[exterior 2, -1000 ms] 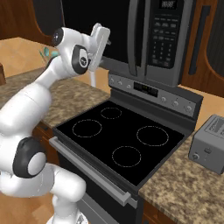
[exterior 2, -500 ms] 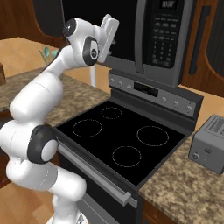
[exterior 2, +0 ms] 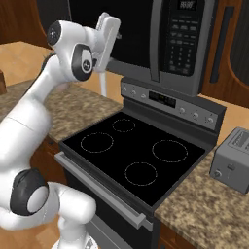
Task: Pick the avocado from the sink and place it in the bowl. Then pick the bowl and place it in the microwave. Then close the microwave door and press the start button.
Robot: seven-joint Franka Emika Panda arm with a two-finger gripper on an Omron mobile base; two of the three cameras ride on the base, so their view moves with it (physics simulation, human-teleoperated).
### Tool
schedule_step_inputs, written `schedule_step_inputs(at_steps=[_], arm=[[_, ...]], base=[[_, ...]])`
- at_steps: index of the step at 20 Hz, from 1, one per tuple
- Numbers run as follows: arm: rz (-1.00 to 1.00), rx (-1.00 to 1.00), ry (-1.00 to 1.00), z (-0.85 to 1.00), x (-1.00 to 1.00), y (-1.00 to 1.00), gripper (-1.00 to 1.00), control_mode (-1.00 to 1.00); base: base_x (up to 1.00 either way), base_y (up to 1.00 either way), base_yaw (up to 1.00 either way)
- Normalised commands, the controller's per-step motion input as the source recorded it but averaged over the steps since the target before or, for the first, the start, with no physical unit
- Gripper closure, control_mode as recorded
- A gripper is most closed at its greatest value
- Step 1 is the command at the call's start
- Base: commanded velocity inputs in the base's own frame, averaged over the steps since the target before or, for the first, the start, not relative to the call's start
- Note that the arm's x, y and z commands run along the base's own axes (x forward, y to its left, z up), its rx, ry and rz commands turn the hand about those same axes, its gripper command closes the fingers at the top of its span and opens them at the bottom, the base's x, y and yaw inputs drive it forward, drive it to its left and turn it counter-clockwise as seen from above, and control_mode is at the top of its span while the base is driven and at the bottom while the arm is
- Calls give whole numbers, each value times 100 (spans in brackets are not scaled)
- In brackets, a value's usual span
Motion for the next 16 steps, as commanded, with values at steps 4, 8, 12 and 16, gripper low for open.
schedule_step_inputs(at_steps=[4,8,12,16], arm=[[4,-18,5,7,-100,2,-100,-100],[13,-32,26,0,-96,9,100,-100],[13,-26,33,0,-76,12,100,-100],[12,-26,21,5,-92,0,100,-100]], base=[[0,0,0],[0,0,0],[0,0,0],[0,0,0]])
